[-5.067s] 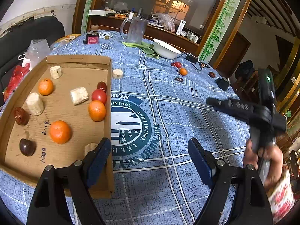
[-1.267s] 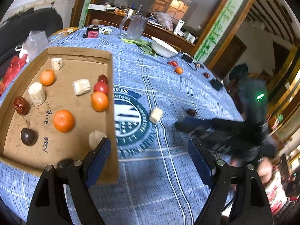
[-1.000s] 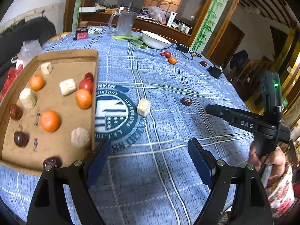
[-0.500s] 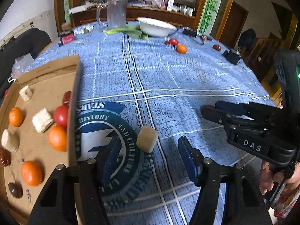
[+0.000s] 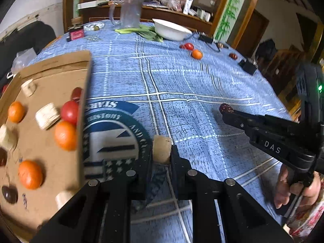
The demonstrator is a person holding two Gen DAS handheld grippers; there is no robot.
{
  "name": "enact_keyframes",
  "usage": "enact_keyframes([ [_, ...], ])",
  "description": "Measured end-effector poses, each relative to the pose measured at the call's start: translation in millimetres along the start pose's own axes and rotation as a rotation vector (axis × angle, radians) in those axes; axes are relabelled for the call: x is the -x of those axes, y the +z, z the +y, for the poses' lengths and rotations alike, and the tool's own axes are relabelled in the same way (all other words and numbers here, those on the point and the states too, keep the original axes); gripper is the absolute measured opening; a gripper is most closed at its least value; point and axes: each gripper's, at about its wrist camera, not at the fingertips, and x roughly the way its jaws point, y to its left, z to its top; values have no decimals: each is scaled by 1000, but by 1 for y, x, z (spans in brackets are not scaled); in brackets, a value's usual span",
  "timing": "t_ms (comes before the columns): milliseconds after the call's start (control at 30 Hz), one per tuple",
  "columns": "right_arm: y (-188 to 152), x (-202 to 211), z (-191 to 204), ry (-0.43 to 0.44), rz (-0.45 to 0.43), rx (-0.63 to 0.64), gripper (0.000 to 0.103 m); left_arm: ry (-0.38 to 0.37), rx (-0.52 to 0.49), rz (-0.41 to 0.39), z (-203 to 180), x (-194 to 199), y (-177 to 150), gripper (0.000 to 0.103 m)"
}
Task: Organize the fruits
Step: 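Carry the beige bun and dark date into the box and release both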
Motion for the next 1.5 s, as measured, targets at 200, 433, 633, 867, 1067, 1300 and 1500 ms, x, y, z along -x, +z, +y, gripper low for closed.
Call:
enact_keyframes([
  [200, -1, 29, 13, 11, -45, 2, 19, 3, 79, -73, 30, 47, -11, 16],
  [433, 0, 55, 81, 90, -66, 105, 19, 124, 231, -152, 99, 96, -27, 16],
  [633, 1, 45, 157, 201, -13, 188, 20, 254, 316, -181, 149, 117, -42, 16],
  [867, -1, 2, 229, 243, 90, 274, 20, 235, 375, -163, 177, 109, -55, 16],
  [1067, -11, -19, 251, 227, 134, 314, 20, 197, 414, -194, 187, 115, -61, 27],
  [1300, -19, -13, 264, 192, 91, 363, 20, 171, 423, -241, 184, 132, -62, 50],
  [1500, -23, -1, 263, 177, 49, 369, 20, 163, 407, -275, 175, 148, -60, 59],
])
